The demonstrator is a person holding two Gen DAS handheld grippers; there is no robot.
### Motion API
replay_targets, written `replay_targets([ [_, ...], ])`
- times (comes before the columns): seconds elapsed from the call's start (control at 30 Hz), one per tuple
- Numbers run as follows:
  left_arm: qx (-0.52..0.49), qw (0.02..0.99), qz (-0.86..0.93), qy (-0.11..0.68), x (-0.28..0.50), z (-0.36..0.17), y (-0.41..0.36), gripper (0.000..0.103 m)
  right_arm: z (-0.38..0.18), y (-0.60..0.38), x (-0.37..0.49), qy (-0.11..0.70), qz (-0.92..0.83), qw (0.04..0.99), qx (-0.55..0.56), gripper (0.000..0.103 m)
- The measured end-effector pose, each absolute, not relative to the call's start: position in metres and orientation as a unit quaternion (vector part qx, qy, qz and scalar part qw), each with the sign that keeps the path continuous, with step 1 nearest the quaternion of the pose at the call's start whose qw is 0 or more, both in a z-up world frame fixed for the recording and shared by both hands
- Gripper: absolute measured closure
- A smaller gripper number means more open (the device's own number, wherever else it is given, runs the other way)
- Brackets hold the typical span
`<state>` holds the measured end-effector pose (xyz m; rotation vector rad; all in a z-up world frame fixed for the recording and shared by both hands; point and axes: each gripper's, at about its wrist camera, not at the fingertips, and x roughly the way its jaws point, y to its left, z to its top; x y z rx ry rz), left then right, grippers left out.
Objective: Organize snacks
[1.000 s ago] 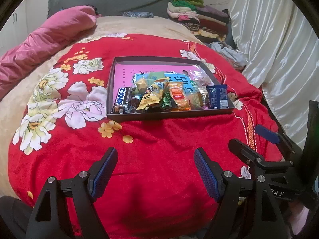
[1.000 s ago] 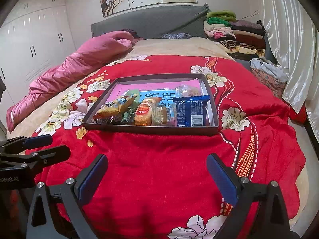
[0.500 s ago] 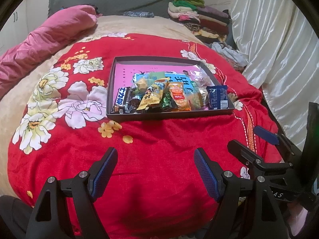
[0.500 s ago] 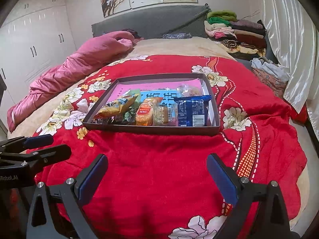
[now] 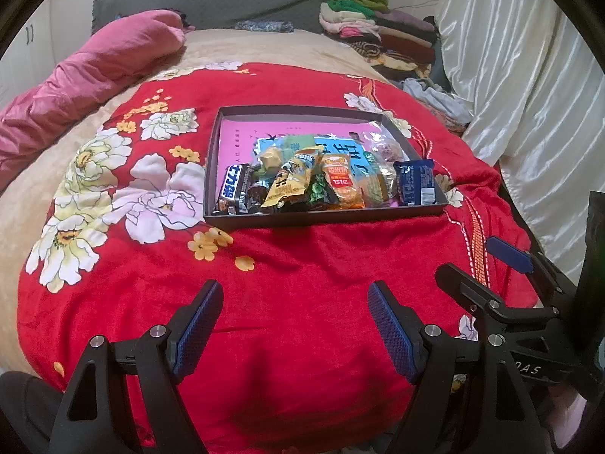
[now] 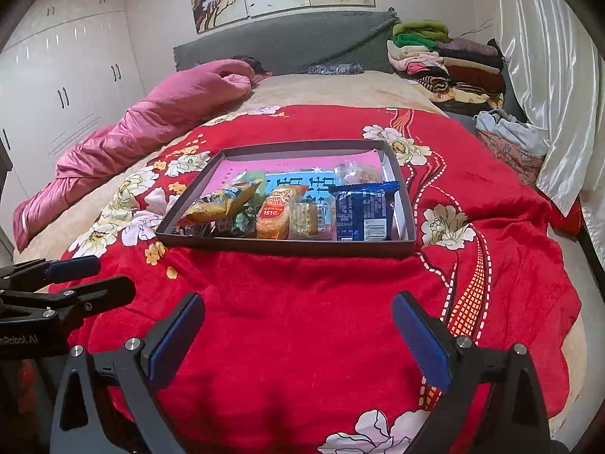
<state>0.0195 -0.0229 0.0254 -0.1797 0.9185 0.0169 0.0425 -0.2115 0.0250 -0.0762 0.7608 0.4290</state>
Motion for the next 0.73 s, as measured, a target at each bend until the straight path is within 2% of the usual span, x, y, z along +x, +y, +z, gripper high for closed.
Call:
replay_targets([
  [0.43,-0.071,0.887,0.011,0.456,0.023,0.017,-0.03,0.023,0.025,-0.215,0.044,0.365,0.203,0.908,-0.038,0.003],
  [0.57,-0.098,0.874,0.007,0.476,0.034,0.001,-0.024,0.023,0.027,-0.222,0.048,0.357,0.199,0.912,-0.036,0.003],
  [0.73,-0.117,0.884,0.015,0.451,0.051,0.001,0.002,0.023,0.027,-0.24,0.066,0.347,0.185,0.919,-0.035,0.003],
])
